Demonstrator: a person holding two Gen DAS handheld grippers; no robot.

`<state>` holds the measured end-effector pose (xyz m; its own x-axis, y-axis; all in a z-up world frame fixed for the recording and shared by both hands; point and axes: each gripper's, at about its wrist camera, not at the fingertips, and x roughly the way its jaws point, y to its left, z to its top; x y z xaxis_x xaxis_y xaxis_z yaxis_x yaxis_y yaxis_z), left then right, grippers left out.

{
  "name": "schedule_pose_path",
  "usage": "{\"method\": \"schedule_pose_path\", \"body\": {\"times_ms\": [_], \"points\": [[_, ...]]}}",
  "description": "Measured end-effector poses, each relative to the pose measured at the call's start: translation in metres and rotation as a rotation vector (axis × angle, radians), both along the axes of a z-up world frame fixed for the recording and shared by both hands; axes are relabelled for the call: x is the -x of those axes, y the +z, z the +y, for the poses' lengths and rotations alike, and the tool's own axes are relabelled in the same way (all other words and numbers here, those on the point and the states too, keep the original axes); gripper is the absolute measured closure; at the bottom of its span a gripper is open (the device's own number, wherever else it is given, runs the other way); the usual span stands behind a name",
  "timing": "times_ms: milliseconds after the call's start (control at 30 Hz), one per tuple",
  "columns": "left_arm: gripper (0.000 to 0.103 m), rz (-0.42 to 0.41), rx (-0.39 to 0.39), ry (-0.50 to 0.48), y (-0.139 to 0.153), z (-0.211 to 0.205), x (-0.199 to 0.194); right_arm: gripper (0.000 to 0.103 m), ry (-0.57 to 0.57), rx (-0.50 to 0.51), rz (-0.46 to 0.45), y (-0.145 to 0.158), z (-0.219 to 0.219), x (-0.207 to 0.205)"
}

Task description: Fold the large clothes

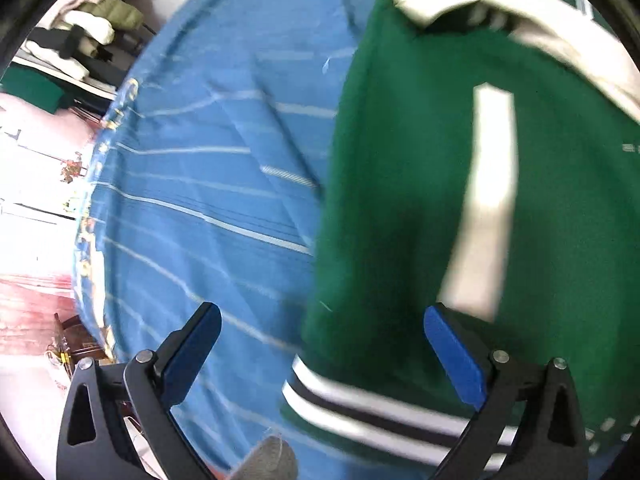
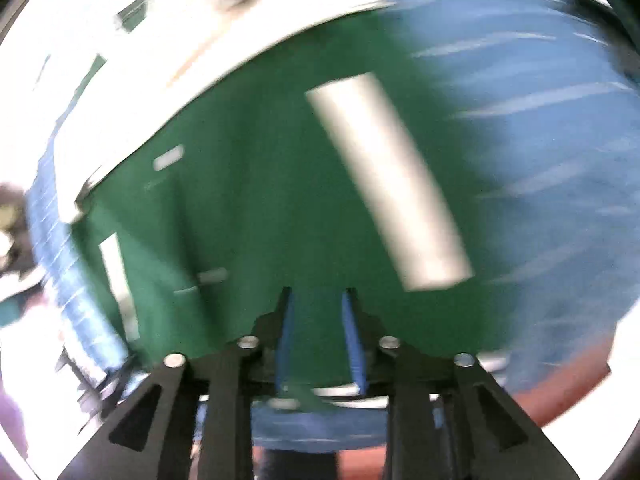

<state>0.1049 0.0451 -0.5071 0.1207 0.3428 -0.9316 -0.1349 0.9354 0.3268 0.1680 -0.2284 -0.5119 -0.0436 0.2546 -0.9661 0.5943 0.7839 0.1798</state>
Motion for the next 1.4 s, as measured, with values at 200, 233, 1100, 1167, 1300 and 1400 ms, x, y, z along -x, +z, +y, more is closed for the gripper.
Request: {"method": "schedule_pose_path", "body": {"times_ms": [200, 233, 1100, 1167, 1300, 1400], "points": [[0.000, -0.007, 0.033, 0.004, 0.033, -0.101, 0.029, 0.073, -0.012, -0.172, 0.077, -0.040, -0.048, 0.052], [0.000, 0.006, 0.049, 0.016, 0.032, -0.125, 0.035, 0.076, 0.011, -0.192, 0.076, -0.047, -0.048, 0.053], [0.000, 0.087, -0.250, 0.062, -0.052, -0.234, 0.021, 0.099, 0.312, -0.174, -0.163, -0.103, -0.053, -0.176], [0.000, 0.088, -0.240, 0.073, -0.054, -0.236, 0.022, 0.099, 0.310, -0.183, -0.166, -0.103, -0.051, -0.176], [0.000, 0.085, -0.236, 0.083, -0.052, -0.239, 0.023, 0.097, 0.344, -0.182, -0.122, -0.106, -0.034, -0.185], [0.000, 0.088, -0.254, 0.077, -0.042, -0.241, 0.022, 0.082, 0.378, -0.177, -0.103, -0.100, -0.041, -0.191]]}}
